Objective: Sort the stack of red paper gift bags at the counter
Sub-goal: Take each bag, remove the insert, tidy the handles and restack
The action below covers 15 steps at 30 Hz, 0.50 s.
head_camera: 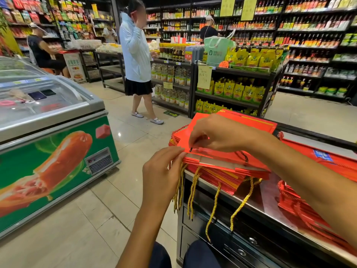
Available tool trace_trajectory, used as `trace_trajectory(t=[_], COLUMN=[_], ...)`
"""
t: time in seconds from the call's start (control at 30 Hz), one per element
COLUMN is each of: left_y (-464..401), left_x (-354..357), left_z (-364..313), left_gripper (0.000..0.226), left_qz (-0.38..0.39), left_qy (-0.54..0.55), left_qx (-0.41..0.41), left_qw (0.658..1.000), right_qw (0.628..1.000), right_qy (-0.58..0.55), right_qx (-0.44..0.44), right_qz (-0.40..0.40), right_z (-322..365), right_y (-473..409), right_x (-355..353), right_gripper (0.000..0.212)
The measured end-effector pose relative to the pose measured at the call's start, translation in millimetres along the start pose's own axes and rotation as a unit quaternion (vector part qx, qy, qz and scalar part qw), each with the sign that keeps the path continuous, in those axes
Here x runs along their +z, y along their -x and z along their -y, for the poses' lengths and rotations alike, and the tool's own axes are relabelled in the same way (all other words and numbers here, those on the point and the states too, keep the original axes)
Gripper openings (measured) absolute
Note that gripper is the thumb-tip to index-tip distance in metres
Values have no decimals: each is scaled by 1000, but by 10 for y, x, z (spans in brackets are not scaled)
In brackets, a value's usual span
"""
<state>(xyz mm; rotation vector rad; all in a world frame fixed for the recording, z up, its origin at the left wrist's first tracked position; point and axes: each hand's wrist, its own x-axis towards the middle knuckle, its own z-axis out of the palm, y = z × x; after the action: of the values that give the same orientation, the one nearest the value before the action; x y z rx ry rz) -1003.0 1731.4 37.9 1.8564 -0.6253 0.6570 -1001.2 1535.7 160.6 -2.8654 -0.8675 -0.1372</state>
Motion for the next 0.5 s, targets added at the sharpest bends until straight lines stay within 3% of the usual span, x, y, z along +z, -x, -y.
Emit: trace_trajectory(t=[0.17,0.5], left_y=[-4,11], left_x=[46,62], left_z=[31,29], left_gripper=[18,25], left_qz=[-28,-46], left_qy=[-14,-16], left_qx=[61,70], left_qw=[998,996], right_qw=[999,1000], right_qy=[42,6], right_qx=[-14,-21], right_qz=[0,-3], right_z=[16,0], right_y=[-18,6], right_x=[-56,-32], right_gripper=[15,15])
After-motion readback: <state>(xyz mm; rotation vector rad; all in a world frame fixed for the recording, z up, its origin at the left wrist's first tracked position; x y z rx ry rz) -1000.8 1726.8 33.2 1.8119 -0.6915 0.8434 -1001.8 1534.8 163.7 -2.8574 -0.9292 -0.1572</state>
